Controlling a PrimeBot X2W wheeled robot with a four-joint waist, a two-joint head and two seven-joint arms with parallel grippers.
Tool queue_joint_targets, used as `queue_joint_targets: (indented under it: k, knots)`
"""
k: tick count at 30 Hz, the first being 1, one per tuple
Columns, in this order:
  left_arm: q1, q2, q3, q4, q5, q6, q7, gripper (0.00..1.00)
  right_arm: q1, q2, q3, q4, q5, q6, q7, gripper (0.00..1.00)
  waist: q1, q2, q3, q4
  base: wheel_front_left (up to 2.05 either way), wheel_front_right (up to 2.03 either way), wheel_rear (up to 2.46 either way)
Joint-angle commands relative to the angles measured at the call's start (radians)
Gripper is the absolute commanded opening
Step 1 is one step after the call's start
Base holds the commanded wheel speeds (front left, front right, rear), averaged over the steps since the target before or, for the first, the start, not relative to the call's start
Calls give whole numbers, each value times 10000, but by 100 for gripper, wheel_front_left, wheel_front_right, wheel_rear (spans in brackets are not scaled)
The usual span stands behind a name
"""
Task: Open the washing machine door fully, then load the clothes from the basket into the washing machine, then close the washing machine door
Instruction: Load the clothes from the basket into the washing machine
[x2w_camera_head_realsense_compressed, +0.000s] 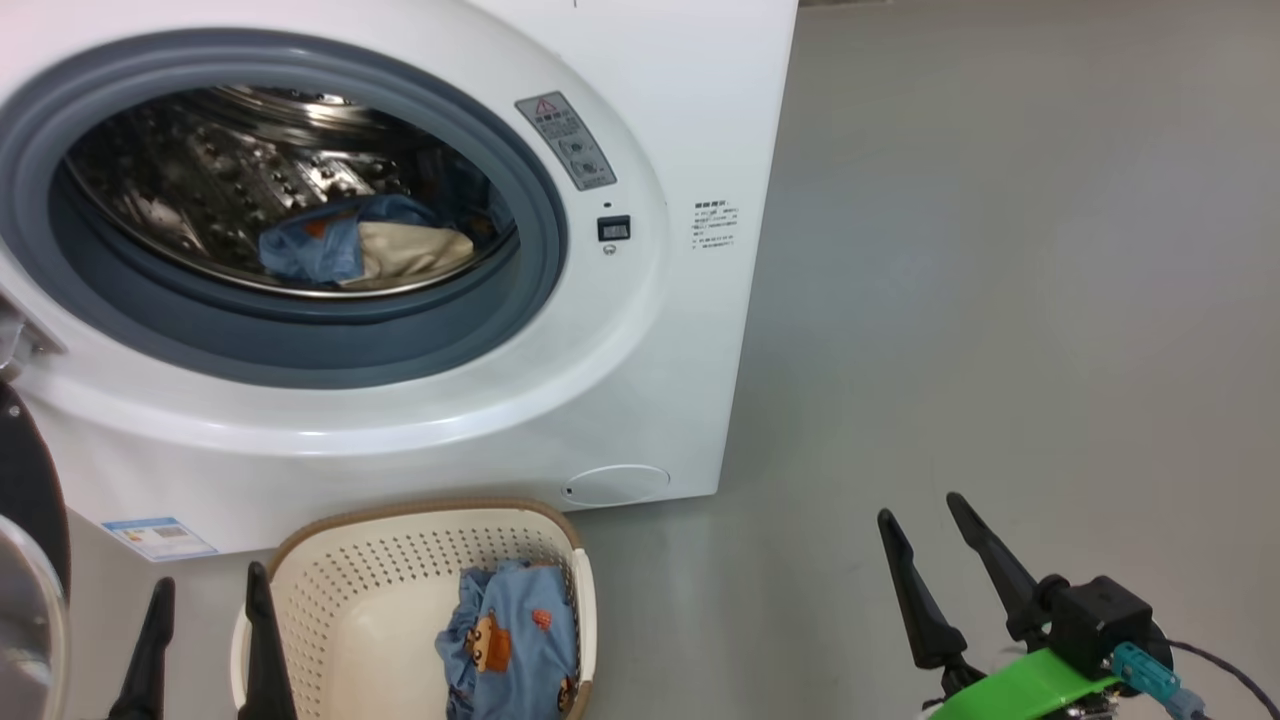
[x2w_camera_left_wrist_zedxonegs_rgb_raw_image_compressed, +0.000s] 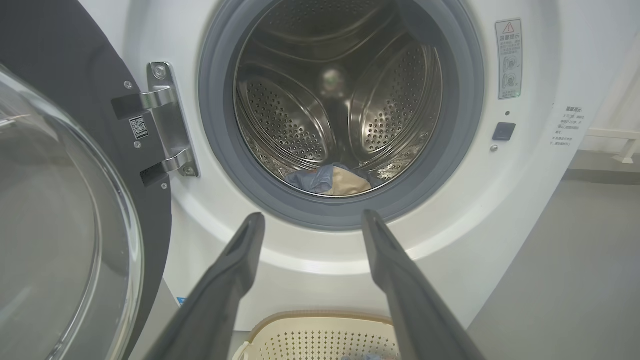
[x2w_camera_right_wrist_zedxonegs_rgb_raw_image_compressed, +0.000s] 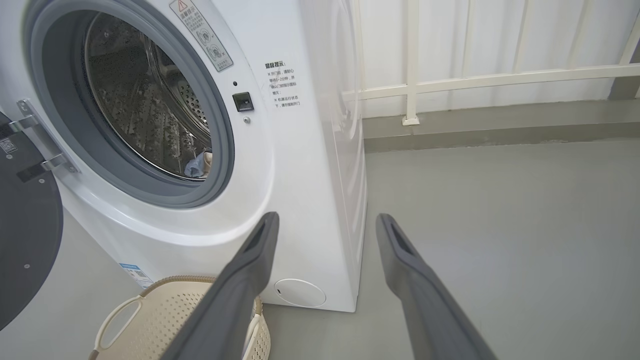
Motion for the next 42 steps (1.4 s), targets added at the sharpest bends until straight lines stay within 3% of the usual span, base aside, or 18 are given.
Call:
queue_joint_targets:
  k: [1, 21, 42]
  knots:
    - [-26, -7, 426, -252, 140, -106, -62, 100, 129, -62, 171, -256, -133, 16, -48, 100, 0, 0, -154, 54, 0, 0, 0]
    - [542, -382, 629, 190, 427, -502, -63, 100, 504, -184, 228, -181, -140, 16, -48, 100, 0, 0, -826, -17, 0, 0, 0]
    - [-93, -426, 582, 385, 495, -703, -63, 100, 230, -141, 207, -331, -139, 16, -48, 100, 0, 0, -15, -45, 0, 0, 0]
